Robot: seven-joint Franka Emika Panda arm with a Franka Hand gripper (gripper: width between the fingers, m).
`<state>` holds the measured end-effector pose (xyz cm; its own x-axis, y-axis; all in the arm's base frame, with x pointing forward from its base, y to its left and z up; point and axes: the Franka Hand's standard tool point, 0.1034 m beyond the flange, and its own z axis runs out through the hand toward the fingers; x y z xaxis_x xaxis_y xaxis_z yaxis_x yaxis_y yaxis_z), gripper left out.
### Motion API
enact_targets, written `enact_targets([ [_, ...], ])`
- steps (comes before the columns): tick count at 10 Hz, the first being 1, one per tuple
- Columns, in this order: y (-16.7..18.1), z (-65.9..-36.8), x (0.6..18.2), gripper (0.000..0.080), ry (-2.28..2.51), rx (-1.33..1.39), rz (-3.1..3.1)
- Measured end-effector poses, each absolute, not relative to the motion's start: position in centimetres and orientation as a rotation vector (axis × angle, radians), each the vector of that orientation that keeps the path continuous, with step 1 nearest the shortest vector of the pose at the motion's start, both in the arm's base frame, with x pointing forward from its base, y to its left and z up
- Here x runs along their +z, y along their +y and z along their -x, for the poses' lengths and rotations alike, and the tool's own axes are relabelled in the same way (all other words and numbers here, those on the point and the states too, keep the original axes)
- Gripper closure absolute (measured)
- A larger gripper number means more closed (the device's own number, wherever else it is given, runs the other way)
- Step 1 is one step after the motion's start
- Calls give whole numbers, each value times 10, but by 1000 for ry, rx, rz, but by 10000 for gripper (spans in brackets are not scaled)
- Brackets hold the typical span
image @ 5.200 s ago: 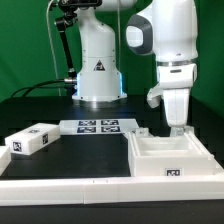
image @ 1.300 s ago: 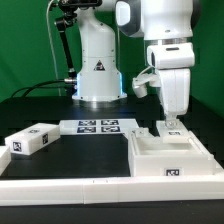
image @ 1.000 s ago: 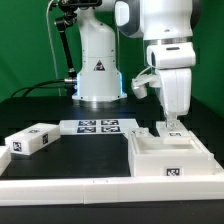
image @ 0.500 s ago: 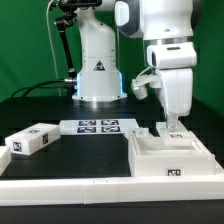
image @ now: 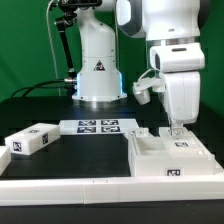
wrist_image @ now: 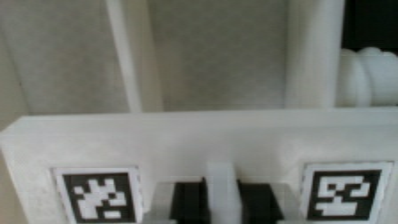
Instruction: Assemble cabinet
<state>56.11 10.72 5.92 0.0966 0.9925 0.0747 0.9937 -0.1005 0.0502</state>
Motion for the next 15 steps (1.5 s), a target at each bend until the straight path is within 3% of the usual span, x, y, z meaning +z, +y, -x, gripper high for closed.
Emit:
enact_targets([
  [3, 106, -580, 58, 728, -2092, -154, 2323],
  [8, 109, -581, 61, 725, -2135, -112, 2274],
  [9, 108, -580, 63, 514, -2136, -111, 2275],
  [10, 108, -575, 67, 514, -2118, -113, 2298],
  [11, 107, -564, 73, 319, -2091, -120, 2335],
  [13, 104, -538, 88, 63, -2066, -133, 2385],
  [14, 102, -525, 97, 63, -2073, -123, 2392],
  [15, 98, -507, 105, 12, -2118, -106, 2369],
])
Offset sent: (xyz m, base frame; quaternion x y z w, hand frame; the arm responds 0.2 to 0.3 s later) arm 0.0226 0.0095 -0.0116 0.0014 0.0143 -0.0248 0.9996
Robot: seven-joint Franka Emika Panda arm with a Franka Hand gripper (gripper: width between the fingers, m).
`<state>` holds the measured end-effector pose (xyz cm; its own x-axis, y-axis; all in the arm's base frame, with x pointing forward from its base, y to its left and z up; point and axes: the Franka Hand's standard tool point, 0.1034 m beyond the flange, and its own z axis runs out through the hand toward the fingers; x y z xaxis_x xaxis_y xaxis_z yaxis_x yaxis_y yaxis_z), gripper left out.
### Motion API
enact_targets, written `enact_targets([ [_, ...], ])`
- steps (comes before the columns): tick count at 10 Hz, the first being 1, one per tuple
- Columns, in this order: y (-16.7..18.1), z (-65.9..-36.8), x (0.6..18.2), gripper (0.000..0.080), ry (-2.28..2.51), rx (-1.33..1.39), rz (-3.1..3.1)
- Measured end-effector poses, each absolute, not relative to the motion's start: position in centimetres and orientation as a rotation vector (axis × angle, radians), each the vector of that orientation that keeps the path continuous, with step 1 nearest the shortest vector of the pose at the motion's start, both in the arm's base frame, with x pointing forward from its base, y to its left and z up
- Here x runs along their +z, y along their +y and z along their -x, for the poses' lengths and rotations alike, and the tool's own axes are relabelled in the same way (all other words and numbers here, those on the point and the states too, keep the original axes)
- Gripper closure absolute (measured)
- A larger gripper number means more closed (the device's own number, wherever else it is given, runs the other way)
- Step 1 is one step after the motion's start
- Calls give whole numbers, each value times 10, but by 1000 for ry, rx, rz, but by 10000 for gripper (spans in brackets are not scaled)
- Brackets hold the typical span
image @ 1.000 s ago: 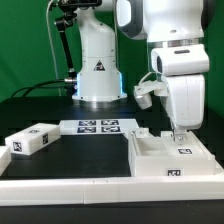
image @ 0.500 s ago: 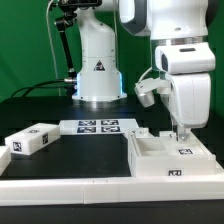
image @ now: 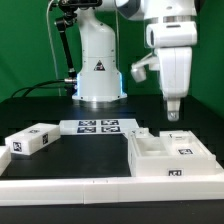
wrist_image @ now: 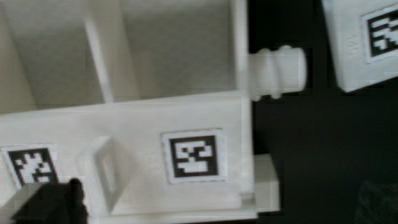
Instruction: Assemble cabinet
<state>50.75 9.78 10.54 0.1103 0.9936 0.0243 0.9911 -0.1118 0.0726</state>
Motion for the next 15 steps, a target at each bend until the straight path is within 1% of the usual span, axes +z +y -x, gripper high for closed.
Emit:
enact_targets([
  [1, 93, -490, 105, 12, 2150, 72, -2237],
  [2, 90, -478, 98, 2, 2210, 41, -2193],
  [4, 83, -462, 90, 3, 2217, 24, -2201],
  [7, 83, -463, 89, 3, 2216, 25, -2202],
  [8, 81, -463, 87, 3, 2291, 32, -2125],
  [10, 74, -454, 73, 3, 2426, 35, -1990],
  [14, 75, -427, 54, 3, 2501, 10, -1947],
  [15, 75, -424, 49, 3, 2505, 5, -1956],
])
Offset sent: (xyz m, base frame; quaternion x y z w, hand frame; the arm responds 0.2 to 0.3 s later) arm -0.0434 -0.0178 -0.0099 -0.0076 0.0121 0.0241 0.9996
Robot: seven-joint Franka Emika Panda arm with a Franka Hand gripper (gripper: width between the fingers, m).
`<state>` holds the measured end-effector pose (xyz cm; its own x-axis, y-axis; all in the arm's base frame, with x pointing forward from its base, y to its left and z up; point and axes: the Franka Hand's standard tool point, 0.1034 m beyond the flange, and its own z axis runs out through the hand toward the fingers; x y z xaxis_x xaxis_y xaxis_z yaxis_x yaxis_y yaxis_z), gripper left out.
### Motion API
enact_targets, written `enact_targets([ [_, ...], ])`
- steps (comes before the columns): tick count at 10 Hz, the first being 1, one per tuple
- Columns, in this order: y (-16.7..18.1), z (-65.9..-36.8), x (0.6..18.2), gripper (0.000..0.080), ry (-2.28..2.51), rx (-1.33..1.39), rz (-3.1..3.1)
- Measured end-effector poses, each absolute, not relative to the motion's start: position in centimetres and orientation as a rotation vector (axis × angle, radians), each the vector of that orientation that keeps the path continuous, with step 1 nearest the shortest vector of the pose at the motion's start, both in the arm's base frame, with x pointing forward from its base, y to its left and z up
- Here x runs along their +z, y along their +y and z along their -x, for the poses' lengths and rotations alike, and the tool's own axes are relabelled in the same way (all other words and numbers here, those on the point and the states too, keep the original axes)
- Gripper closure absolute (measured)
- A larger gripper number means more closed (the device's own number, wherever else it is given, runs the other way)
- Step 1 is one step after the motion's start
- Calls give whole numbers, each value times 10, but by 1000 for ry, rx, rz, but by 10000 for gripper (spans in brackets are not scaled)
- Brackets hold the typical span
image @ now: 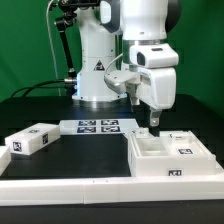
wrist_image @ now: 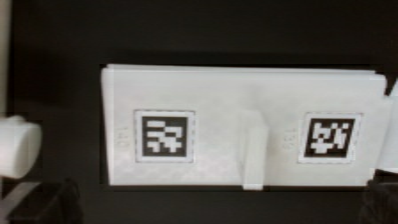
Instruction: Assemble cabinet
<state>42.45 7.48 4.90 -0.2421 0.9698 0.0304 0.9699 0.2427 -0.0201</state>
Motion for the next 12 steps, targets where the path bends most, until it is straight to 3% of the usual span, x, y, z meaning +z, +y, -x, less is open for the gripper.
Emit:
enact_targets([
  [6, 72, -411, 26, 3, -2393, 32, 1902],
  [8, 72, -408, 21, 265, -2385, 39, 1898],
  [9, 73, -406, 18, 265, -2379, 44, 1894],
  [11, 73, -405, 17, 626, -2376, 46, 1892],
  [12, 73, -405, 16, 733, -2374, 48, 1891],
])
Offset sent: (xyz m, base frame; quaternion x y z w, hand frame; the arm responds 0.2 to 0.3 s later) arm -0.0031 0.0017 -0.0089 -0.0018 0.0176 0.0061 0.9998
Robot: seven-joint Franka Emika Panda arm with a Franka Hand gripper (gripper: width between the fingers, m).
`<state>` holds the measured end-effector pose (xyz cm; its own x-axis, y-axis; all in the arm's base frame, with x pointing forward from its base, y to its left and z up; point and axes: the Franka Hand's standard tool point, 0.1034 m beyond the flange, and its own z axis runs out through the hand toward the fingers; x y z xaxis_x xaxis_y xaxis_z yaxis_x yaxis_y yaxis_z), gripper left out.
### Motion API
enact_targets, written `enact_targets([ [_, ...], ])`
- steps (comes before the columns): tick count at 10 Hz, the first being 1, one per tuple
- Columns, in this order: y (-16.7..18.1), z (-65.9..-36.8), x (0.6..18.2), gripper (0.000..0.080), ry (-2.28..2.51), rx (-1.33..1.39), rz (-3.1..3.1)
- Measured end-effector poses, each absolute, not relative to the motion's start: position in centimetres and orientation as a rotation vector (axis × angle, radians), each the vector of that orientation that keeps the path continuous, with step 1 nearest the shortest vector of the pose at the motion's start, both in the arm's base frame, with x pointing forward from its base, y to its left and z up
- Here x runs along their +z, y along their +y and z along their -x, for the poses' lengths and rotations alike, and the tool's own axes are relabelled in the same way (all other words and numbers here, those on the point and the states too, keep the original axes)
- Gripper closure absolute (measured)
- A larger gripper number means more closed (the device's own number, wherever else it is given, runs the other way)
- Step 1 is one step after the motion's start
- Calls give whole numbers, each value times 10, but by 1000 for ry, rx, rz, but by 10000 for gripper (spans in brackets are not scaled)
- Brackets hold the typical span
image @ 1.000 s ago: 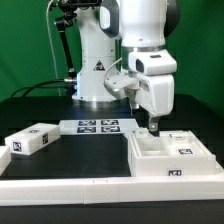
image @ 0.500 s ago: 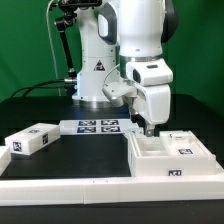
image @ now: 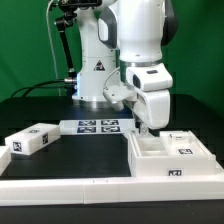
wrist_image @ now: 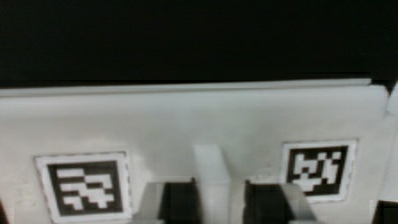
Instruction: Assemble cabinet
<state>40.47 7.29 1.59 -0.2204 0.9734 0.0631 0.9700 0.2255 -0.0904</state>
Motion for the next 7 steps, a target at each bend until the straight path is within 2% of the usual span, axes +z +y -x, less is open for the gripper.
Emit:
enact_targets([
  [5, 73, -405, 16, 732, -2372, 47, 1895],
  [6, 73, -404, 19, 732, -2335, 61, 1942],
  [7, 73, -404, 29, 732, -2282, 86, 2017],
])
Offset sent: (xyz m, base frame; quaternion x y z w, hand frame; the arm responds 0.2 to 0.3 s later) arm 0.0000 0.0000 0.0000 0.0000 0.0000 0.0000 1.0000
